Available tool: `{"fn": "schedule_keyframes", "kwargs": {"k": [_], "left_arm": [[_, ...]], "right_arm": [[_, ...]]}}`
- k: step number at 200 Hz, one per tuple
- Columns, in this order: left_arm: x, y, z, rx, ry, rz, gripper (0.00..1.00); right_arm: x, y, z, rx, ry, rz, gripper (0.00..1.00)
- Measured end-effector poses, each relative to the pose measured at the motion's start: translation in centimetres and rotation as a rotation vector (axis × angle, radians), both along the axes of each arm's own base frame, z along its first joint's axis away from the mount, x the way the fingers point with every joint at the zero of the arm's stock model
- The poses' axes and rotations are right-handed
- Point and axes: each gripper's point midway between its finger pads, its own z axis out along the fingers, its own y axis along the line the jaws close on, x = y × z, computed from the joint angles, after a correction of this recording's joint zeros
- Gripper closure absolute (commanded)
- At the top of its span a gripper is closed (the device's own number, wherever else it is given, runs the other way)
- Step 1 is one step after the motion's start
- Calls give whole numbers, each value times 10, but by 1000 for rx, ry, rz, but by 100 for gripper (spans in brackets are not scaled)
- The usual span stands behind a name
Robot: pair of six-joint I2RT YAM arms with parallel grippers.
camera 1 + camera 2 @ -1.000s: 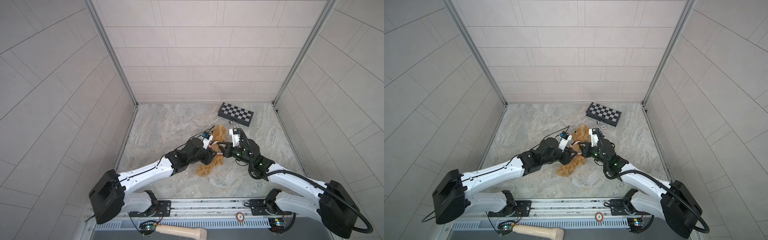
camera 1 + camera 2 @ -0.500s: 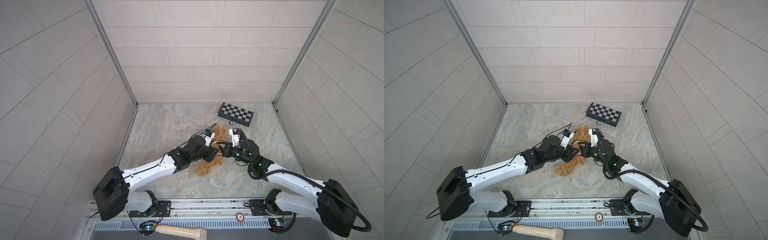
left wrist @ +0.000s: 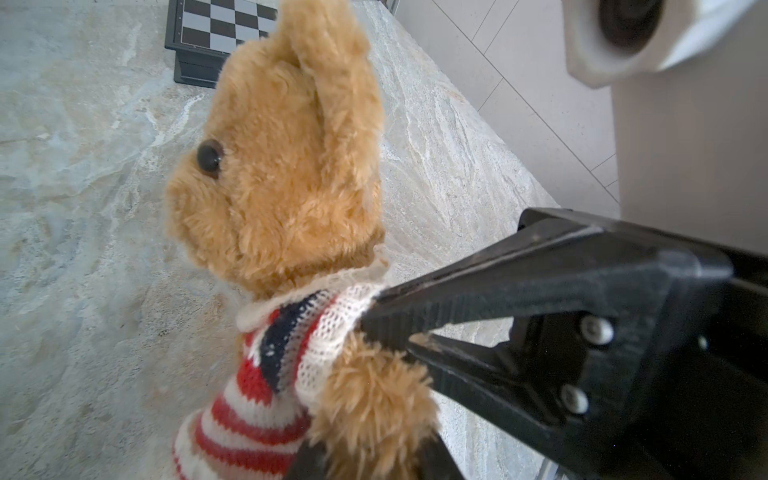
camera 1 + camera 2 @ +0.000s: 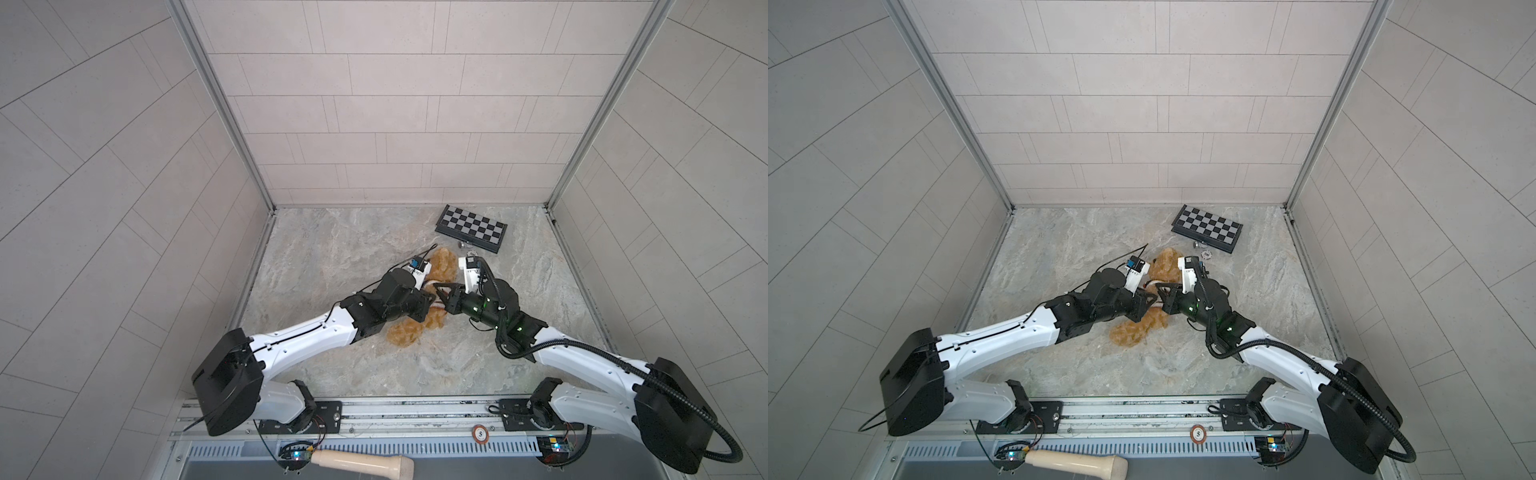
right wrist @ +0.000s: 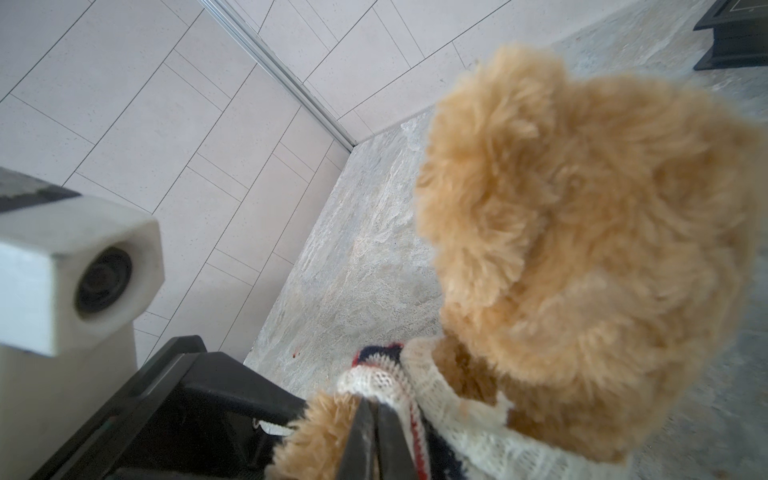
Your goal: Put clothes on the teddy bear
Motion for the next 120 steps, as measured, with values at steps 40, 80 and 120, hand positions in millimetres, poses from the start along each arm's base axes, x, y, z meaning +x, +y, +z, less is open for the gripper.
{"fn": "schedule_keyframes", "kwargs": {"k": [40, 80, 120], "left_arm": [[0, 4, 0, 18, -11, 7, 62], [-1, 6, 3, 39, -16, 4, 70], [-1, 6, 6, 51, -21, -4, 70]], "right_arm": [[-1, 1, -1, -7, 0, 4, 100], [-4, 3, -3, -15, 6, 12, 100], [-4, 4, -2, -19, 0, 10, 100]]}}
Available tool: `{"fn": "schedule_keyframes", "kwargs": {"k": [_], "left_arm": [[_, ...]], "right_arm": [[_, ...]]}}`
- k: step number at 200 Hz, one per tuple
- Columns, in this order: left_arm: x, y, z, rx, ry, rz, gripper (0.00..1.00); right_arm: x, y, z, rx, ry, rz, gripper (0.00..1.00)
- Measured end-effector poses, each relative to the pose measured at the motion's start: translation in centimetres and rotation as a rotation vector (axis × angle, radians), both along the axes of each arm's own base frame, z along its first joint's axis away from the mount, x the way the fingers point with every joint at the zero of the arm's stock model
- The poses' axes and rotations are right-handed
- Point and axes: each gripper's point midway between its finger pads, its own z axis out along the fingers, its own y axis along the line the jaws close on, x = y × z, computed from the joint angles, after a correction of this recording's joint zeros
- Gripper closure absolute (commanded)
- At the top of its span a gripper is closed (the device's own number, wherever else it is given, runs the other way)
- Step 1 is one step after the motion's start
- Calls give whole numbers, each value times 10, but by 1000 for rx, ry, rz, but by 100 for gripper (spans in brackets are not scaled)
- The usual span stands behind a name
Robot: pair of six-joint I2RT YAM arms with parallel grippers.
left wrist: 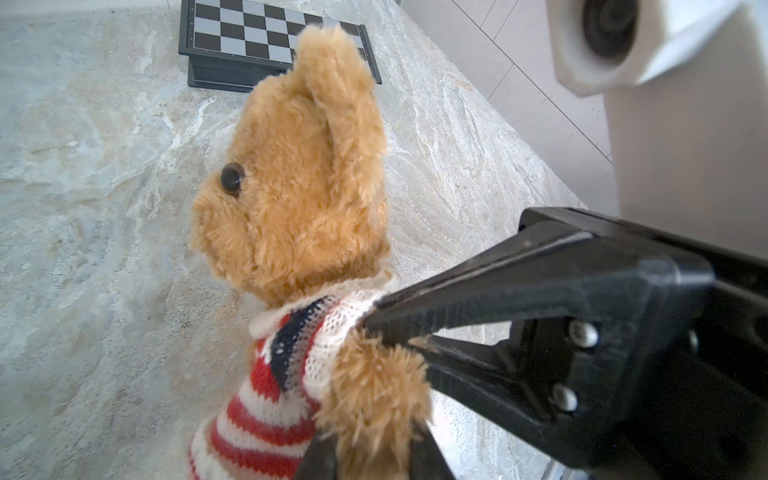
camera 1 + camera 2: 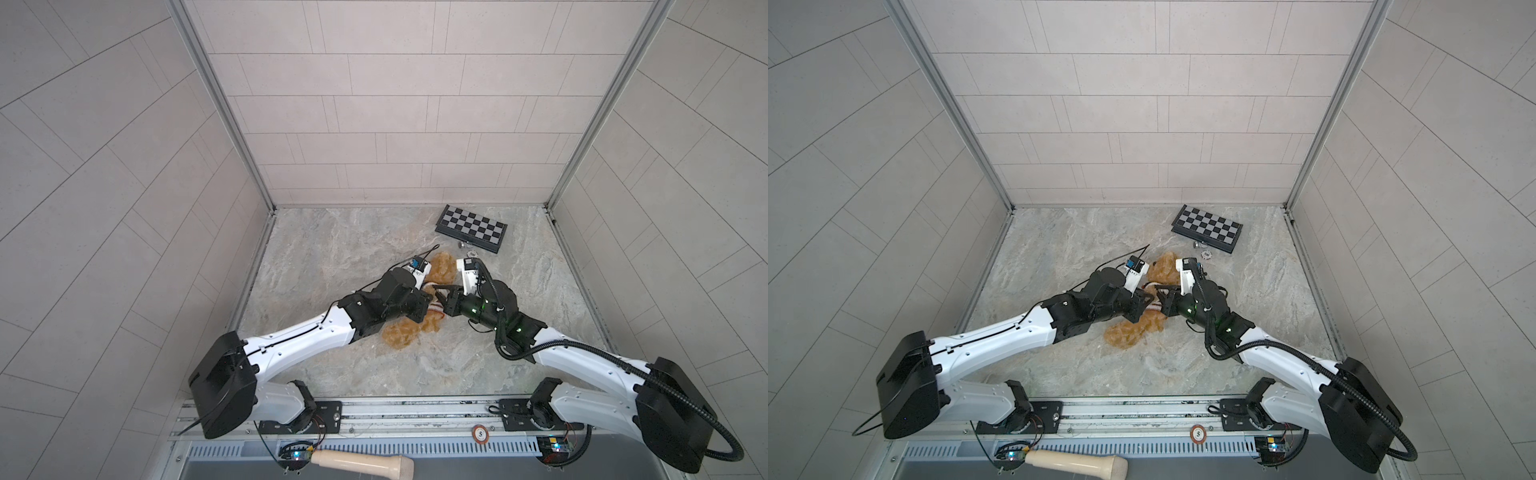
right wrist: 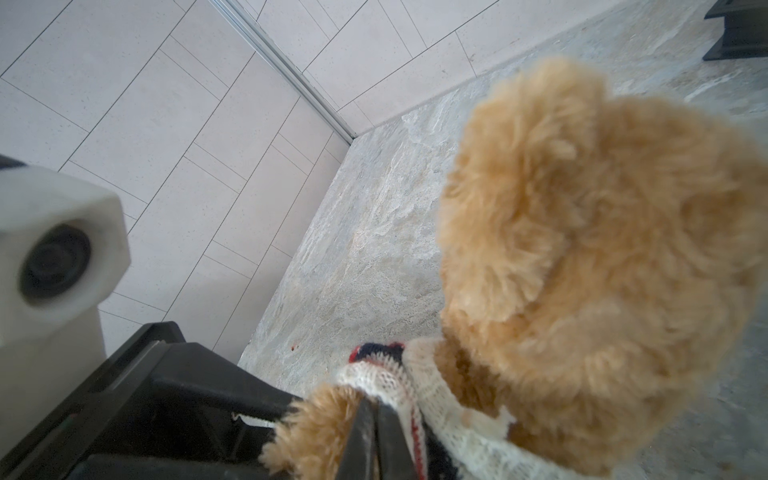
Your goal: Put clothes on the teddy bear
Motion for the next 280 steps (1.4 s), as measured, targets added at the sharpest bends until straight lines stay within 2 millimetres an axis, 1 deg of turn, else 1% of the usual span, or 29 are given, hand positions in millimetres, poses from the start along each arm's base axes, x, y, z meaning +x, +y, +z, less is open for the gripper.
{"fn": "schedule_keyframes", "kwargs": {"k": [10, 14, 21, 34, 62, 76, 94, 100, 133, 167, 183, 188, 212, 229, 247, 265, 280], "left_arm": [[0, 0, 1, 2, -2, -1, 62], [0, 0, 1, 7, -8, -5, 61], [1, 0, 2, 7, -9, -5, 62], [2, 0, 5, 5, -12, -1, 67], [3, -1, 5, 10, -14, 1, 70], [4, -2, 5, 13, -14, 0, 68], [4, -2, 5, 16, -14, 0, 62], [4, -2, 5, 17, -13, 0, 61], [5, -3, 1, 23, -7, 0, 71], [5, -5, -1, 18, 4, 1, 93], [4, -6, 0, 16, 2, -8, 100], [4, -6, 0, 12, 6, -6, 100], [2, -2, 8, -5, 3, 0, 100], [3, 6, 19, -40, 0, 20, 100], [7, 17, 33, -84, -4, 46, 100], [9, 26, 47, -129, -10, 59, 100], [9, 34, 58, -161, -18, 68, 100]], "right_arm": [[0, 0, 1, -2, -3, -2, 100], [0, 1, 1, -3, -3, -1, 100], [0, 1, 1, -5, -3, 0, 100], [0, 2, 1, -7, -6, 1, 100], [0, 2, 1, -10, -7, -2, 100], [0, 1, 1, -11, -9, -7, 100], [1, 1, 1, -14, -11, -7, 100], [1, 1, 1, -15, -12, -7, 100], [0, 0, -2, -25, -5, -12, 100], [1, -1, -3, -29, -5, -18, 100], [1, -1, -2, -29, -7, -18, 100], [1, -1, -2, -30, -8, -18, 100], [-1, 1, 5, -29, -44, 3, 85], [-4, 2, 15, -28, -101, 22, 75], [-13, 2, 25, -23, -176, 56, 65], [-23, -2, 27, -33, -240, 83, 58], [-30, -5, 26, -49, -273, 106, 56]]}}
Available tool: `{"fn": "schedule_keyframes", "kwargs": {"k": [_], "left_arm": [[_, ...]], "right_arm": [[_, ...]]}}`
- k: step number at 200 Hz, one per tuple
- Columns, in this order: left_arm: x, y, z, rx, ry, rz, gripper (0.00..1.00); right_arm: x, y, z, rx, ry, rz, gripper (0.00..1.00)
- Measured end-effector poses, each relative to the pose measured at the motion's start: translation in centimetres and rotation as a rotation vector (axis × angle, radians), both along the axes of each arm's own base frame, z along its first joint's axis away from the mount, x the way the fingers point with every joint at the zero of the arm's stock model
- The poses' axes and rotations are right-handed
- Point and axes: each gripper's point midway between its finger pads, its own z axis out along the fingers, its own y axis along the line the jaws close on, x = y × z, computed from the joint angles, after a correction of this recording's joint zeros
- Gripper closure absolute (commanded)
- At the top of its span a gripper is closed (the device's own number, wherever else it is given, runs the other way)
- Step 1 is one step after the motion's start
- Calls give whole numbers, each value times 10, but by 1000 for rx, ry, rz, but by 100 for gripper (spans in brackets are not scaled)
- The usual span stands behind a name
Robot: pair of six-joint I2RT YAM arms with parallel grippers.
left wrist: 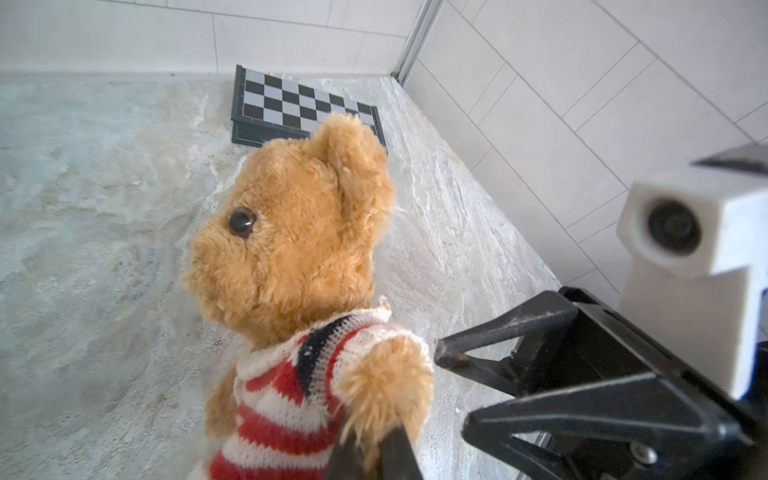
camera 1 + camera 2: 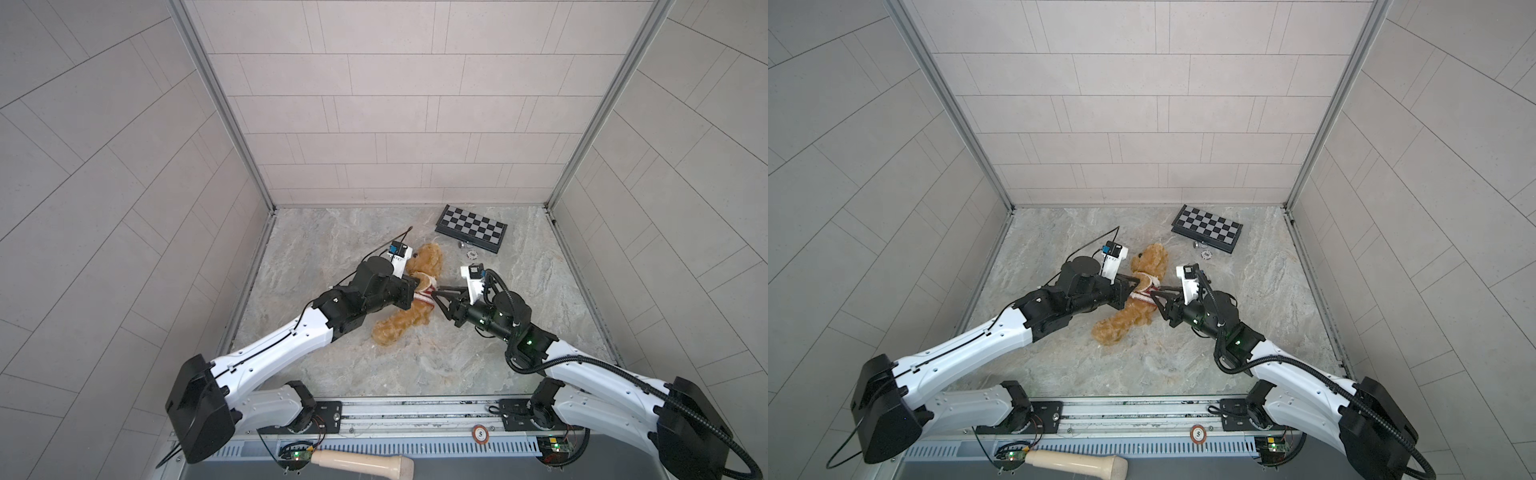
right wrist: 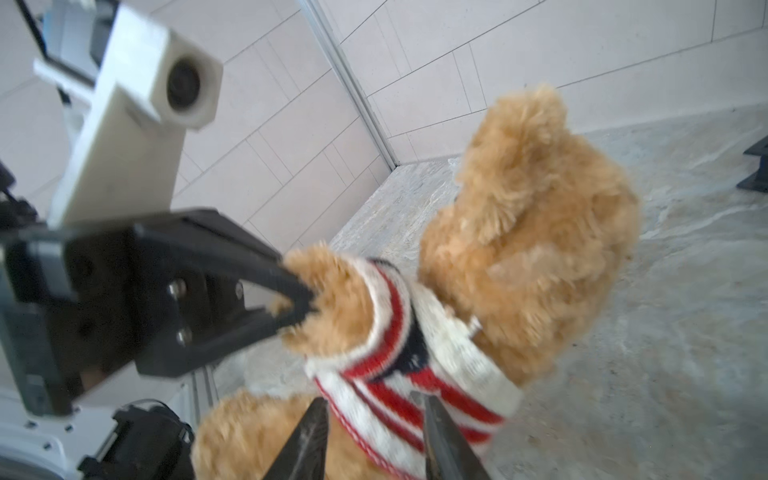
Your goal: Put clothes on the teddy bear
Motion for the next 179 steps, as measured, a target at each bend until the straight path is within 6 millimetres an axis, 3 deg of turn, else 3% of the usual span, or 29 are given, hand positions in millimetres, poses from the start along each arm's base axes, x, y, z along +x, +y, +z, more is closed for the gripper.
{"fn": "schedule_keyframes", "kwargs": {"k": [27, 64, 104, 146, 161, 179], "left_arm": [[-1, 10, 18, -51, -11, 7, 100], [-7, 10, 25, -94, 13, -18, 100], [-13, 6, 29, -138, 50, -38, 100], [-15, 3, 34, -180, 73, -43, 100], [-15, 2, 35, -189, 79, -40, 100], [-14, 2, 37, -204, 82, -37, 100]], "right_arm": [[-10, 0, 3, -31, -65, 42, 55], [-20, 4, 13, -79, -151, 83, 59], [-18, 13, 24, -104, -205, 101, 65], [-10, 23, 15, -136, -202, 113, 71], [-8, 25, 13, -145, -207, 113, 77], [-3, 27, 11, -161, -205, 102, 93]]}}
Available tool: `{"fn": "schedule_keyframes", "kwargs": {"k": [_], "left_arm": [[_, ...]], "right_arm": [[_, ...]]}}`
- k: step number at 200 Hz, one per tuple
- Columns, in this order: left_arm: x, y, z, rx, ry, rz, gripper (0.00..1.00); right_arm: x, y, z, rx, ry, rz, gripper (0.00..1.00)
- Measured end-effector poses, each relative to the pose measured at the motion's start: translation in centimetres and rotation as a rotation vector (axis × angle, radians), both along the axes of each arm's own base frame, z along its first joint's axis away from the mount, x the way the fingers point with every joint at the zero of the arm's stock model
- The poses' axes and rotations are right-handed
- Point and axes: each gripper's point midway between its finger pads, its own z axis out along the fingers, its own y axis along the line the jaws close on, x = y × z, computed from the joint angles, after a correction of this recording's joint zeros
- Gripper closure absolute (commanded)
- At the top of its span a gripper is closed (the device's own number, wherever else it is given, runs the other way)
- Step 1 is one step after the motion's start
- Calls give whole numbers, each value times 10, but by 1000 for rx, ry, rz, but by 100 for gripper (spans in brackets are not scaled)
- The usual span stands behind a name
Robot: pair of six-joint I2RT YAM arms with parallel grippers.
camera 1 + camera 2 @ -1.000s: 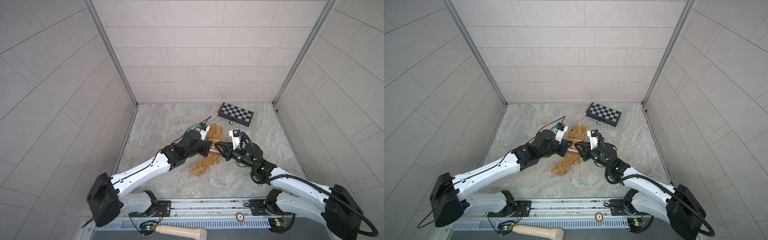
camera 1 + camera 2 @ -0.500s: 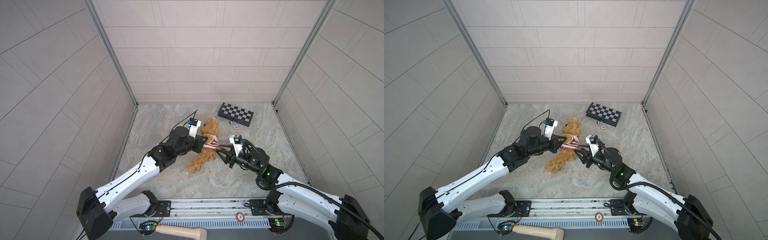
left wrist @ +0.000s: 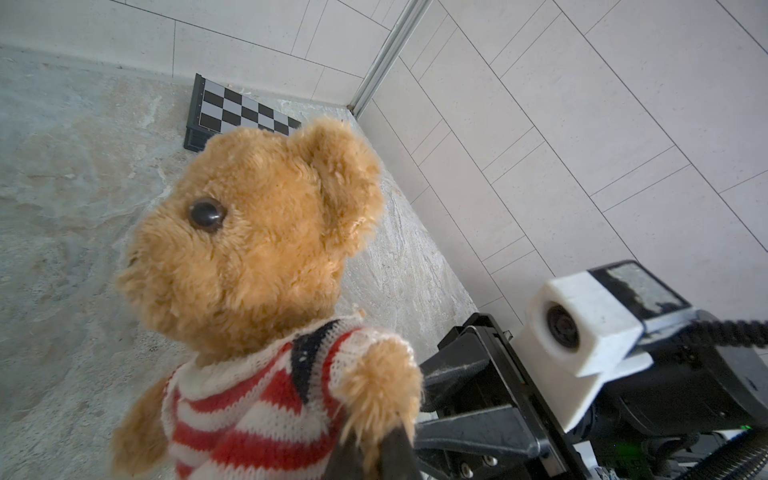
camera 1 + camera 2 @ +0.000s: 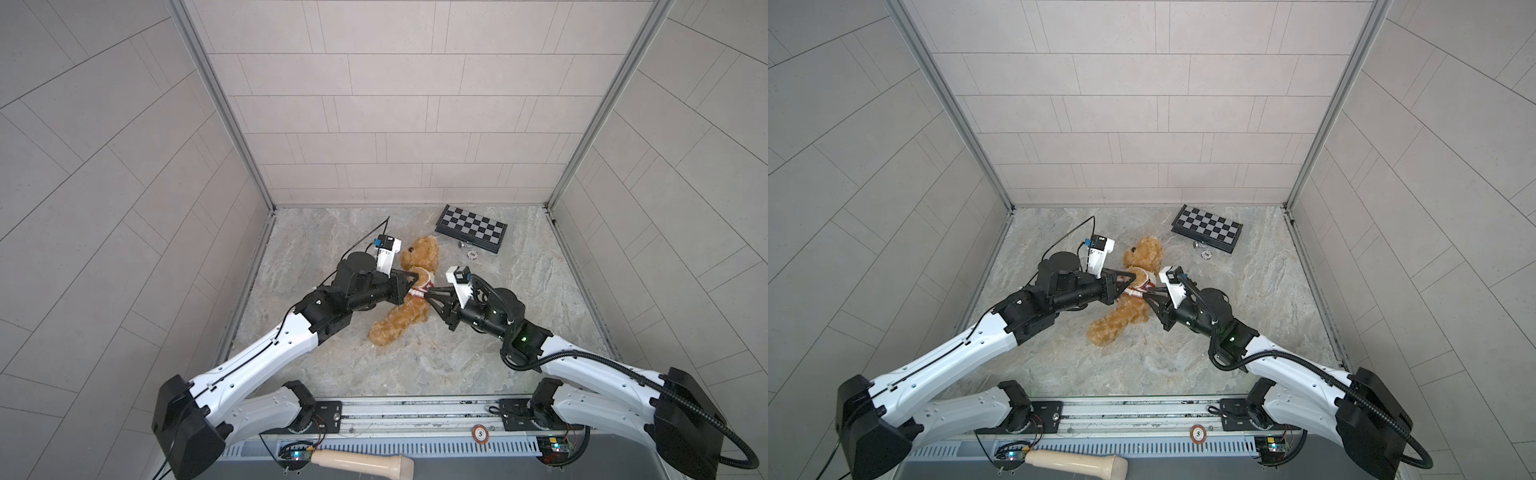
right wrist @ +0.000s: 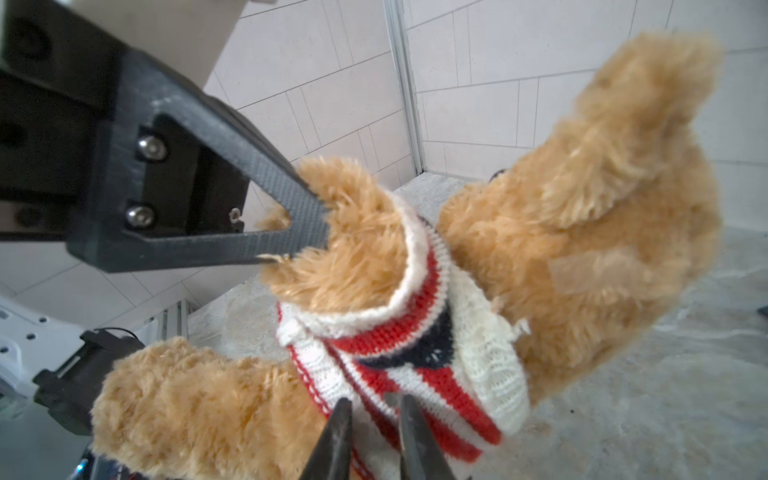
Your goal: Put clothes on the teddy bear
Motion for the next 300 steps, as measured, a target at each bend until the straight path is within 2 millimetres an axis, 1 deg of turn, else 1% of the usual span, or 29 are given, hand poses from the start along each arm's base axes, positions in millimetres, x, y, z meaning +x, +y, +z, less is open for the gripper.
{"fn": "schedule_keyframes", "kwargs": {"k": [17, 62, 90, 105, 131, 144, 148, 160, 171, 178, 200, 214, 228, 234, 249, 274, 286, 300], "left_arm": [[1, -1, 1, -11, 5, 4, 100], [2, 1, 2, -15, 5, 15, 100], [2, 4, 3, -20, 4, 27, 100], [4, 9, 3, -35, 12, 48, 100], [9, 16, 0, -68, 34, 76, 100], [10, 17, -1, -74, 44, 85, 100], [11, 18, -1, -75, 46, 87, 100], [11, 17, 0, -81, 47, 86, 100], [10, 17, 1, -85, 49, 85, 100], [10, 16, 1, -89, 51, 84, 100], [10, 15, -1, -99, 61, 81, 100], [11, 13, -2, -108, 69, 79, 100], [12, 11, -5, -117, 84, 80, 100], [13, 10, -5, -122, 90, 82, 100], [15, 7, -6, -136, 103, 83, 100], [17, 4, -2, -165, 110, 83, 100], [18, 3, 0, -180, 114, 83, 100], [18, 2, 2, -192, 115, 81, 100]], "right_arm": [[5, 0, 0, -10, -10, -20, 100], [11, -6, 0, -22, -25, -73, 100], [9, -15, -3, -28, -39, -103, 100], [7, -23, -12, -42, -40, -123, 100], [-2, -34, -46, -103, 3, -133, 100], [-6, -38, -52, -124, 15, -131, 100], [-7, -39, -51, -124, 14, -131, 99], [-9, -41, -42, -116, -4, -130, 89], [-11, -42, -27, -99, -35, -129, 77], [-11, -42, -15, -83, -55, -129, 72], [-8, -37, 22, -50, -124, -120, 65], [-6, -31, 34, -42, -147, -111, 62], [-4, -25, 36, -52, -156, -100, 55], [-2, -22, 35, -61, -158, -94, 51], [-1, -15, 30, -85, -155, -77, 45], [4, -4, 29, -126, -172, -60, 43], [8, -1, 31, -141, -185, -62, 43], [13, 1, 28, -166, -195, -70, 45]]}}
